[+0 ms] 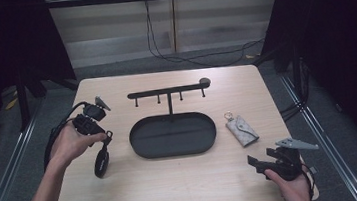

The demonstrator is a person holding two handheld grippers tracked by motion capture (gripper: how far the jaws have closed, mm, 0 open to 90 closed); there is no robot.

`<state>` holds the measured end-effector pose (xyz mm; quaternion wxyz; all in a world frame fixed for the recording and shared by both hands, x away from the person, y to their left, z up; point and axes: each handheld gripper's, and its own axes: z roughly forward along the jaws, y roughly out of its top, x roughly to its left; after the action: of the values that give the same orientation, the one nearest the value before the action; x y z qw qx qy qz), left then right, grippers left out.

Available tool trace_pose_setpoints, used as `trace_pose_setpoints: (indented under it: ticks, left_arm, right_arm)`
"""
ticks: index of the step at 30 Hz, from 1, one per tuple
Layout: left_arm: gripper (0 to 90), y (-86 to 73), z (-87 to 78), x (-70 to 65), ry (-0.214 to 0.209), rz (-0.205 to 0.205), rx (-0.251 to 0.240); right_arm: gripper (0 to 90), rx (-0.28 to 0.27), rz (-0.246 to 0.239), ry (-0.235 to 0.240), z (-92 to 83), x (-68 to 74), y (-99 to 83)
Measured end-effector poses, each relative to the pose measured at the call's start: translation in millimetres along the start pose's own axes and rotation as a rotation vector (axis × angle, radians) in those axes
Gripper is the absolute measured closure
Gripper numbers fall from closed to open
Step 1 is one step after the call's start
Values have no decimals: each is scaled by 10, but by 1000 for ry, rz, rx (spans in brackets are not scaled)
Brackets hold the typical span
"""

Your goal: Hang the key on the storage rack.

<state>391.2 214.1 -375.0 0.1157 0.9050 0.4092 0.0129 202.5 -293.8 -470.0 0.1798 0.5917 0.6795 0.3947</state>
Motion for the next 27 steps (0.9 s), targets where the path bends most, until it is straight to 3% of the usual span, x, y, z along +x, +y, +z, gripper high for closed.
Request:
trace_pose_setpoints:
  ticks: [3, 18, 21, 23, 27]
  left_arm:
    - [707, -5, -91, 6, 5, 13, -19]
    - [708, -46, -294, 35, 27, 8, -15]
    - [708, -49, -361, 44, 37, 0, -50]
    - [708, -44, -372, 41, 21, 10, -40]
    - [708, -38, -398, 27, 40, 22, -38]
  right_arm:
    - [163, -2, 4, -3, -6, -3, -1]
    - [163, -1, 5, -3, -5, -5, -1]
    - [163, -1, 5, -3, -4, -4, -1]
    - [163, -1, 8, -3, -6, -5, -2]
    - [173, -1, 14, 1, -8, -6, -1]
